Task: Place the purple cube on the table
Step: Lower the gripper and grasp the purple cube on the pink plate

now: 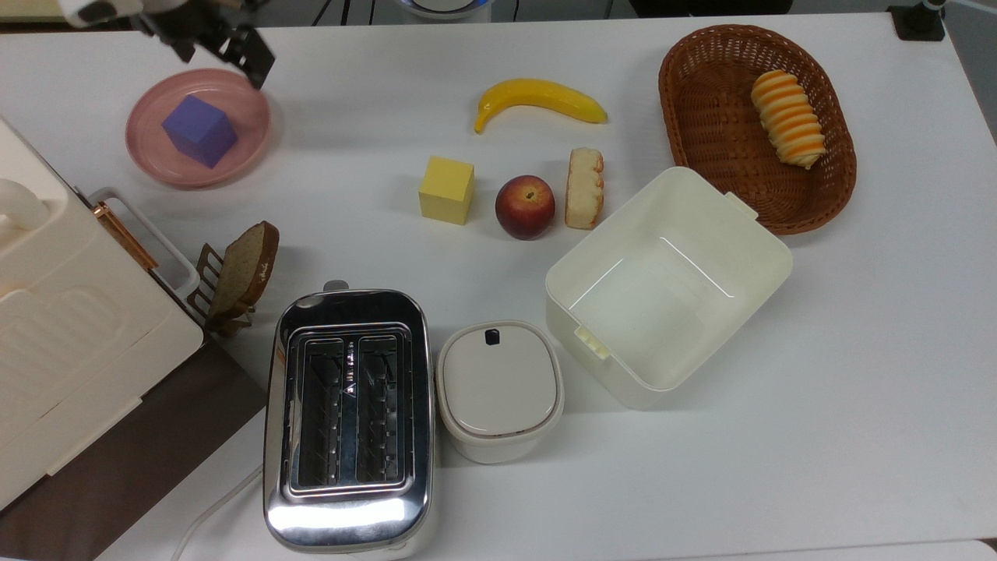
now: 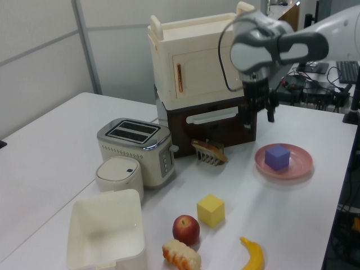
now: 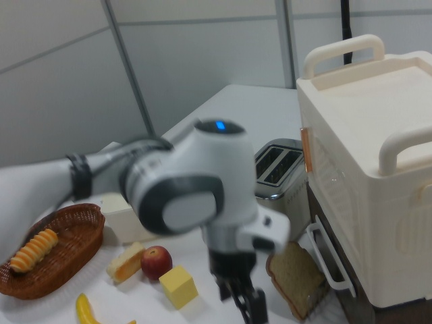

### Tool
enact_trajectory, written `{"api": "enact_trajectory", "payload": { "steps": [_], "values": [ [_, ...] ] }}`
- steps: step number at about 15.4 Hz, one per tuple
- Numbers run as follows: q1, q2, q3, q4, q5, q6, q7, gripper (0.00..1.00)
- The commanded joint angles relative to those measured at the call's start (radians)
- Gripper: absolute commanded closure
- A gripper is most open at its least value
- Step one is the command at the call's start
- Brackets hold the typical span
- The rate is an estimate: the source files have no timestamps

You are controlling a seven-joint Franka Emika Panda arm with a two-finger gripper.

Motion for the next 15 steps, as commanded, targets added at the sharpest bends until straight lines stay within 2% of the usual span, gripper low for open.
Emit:
{"api": "enact_trajectory", "payload": {
  "steps": [1,7,12,15],
  "values": [
    [0.029,0.012,-0.079,-0.132,-0.014,0.194,0.016,0.00],
    [0.029,0.144,-0.160,-0.135,-0.025,0.333,0.004,0.00],
    [0.029,0.195,-0.173,-0.141,-0.039,0.344,-0.005,0.00],
    [0.042,0.204,-0.173,-0.184,-0.042,0.420,0.004,0.00]
  ]
}}
